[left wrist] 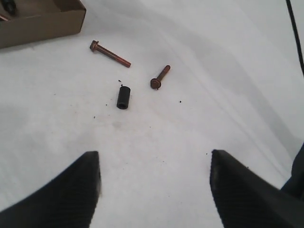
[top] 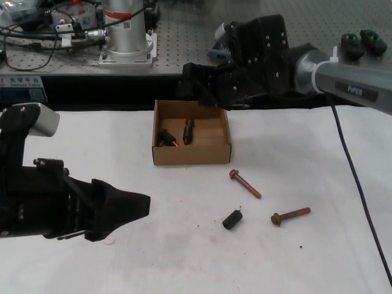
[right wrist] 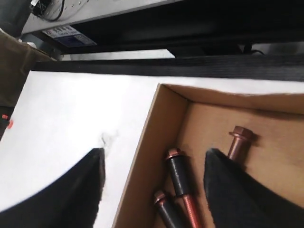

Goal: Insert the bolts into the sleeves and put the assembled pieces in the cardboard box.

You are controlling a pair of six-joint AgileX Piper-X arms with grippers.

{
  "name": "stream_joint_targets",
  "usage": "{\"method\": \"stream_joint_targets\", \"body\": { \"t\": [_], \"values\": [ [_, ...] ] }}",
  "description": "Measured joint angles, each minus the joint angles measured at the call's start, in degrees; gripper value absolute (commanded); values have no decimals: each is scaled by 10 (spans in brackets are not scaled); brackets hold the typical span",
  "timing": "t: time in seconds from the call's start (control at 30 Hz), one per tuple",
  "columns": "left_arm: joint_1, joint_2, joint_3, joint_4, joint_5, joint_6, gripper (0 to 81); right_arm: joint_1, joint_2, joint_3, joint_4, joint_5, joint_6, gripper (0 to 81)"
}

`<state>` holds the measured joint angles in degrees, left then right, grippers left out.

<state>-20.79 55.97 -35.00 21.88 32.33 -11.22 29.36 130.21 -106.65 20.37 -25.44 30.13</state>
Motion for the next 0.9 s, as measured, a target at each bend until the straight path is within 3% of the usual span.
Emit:
{"method": "stream_joint_targets", "body": {
  "t": [0.17, 0.2, 0.3, 0.43, 0.9],
  "values": [
    [0, 0, 0, -2, -6, 50, 482, -8, -73, 3, 152, 1, -93, 341],
    [0, 0, 0, -4, -11, 56, 482, -8, -73, 4, 156, 13, -162, 336],
    [0, 0, 0, -21, -23, 40, 482, -8, -118, 24, 214, 64, -249, 335],
    [0, 0, 0, -37, -51, -82, 482, -8, -142, 52, 249, 128, -292, 340],
    [0, 0, -24, -75, -51, -137, 482, 26, -56, 94, 316, 167, -314, 370]
  ]
}}
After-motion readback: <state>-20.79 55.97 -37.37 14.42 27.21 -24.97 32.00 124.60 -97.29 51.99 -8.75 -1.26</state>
